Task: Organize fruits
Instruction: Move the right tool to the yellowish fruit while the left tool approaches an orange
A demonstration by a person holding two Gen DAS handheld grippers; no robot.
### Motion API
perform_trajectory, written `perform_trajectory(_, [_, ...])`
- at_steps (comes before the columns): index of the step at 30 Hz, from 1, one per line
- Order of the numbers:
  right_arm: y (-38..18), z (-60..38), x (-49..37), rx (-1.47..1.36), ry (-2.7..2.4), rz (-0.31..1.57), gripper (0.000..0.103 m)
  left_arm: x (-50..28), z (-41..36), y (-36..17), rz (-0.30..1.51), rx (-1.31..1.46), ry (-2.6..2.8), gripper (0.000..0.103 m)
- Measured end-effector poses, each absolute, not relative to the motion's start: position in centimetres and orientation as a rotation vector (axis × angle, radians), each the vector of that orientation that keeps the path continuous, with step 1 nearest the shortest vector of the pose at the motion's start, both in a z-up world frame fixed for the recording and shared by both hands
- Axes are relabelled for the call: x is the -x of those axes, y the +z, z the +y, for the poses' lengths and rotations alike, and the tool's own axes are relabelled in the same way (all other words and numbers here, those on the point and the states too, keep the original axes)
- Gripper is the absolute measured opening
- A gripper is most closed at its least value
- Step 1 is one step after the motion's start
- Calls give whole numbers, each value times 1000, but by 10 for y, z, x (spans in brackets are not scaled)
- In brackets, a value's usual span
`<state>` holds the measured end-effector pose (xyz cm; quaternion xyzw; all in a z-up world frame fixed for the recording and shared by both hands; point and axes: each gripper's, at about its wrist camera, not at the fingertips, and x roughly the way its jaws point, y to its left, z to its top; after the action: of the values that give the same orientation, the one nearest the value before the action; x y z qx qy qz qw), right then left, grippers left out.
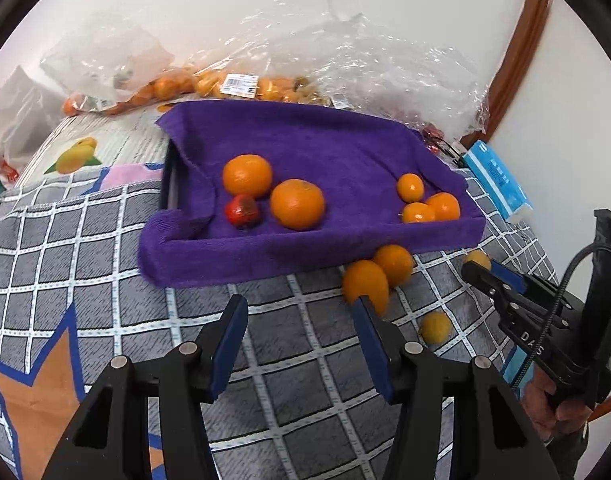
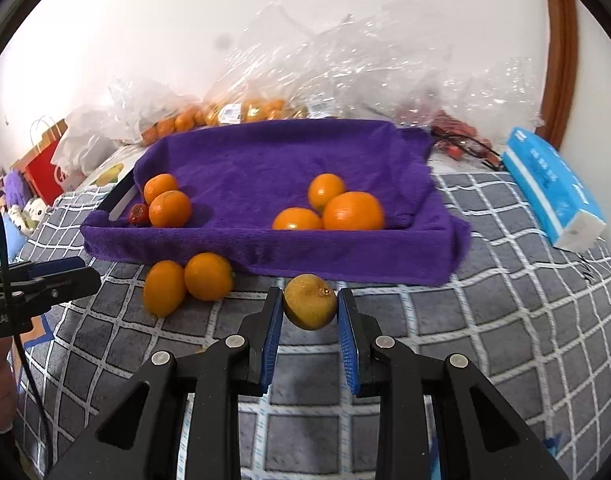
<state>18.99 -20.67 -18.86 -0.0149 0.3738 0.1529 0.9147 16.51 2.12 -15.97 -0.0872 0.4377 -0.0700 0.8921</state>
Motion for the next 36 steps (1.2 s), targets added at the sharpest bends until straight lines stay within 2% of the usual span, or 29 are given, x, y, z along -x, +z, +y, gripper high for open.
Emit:
perform_trajectory(20, [-206, -238, -187, -11, 296, 803, 27, -191, -17, -177, 962, 200, -236, 51])
perform_trajectory(25, [-206, -244, -188, -51, 307, 803, 27, -196, -29, -183, 995, 181, -239, 46])
perform_trajectory(27, [-206, -246, -189, -65, 315, 806, 27, -196, -30, -183, 986, 175, -225, 40])
perform_trajectory(31, [-206, -247, -190, -77, 320, 805, 27, -197, -29, -184, 989, 171, -216, 37])
perform_trajectory(33, [-206, -247, -189, -78, 322, 806, 27, -198, -28, -185, 991, 170, -209, 32])
perform_trajectory(36, [-206, -247, -190, -78, 324, 806, 27, -198, -25, -185, 990, 184, -209, 31])
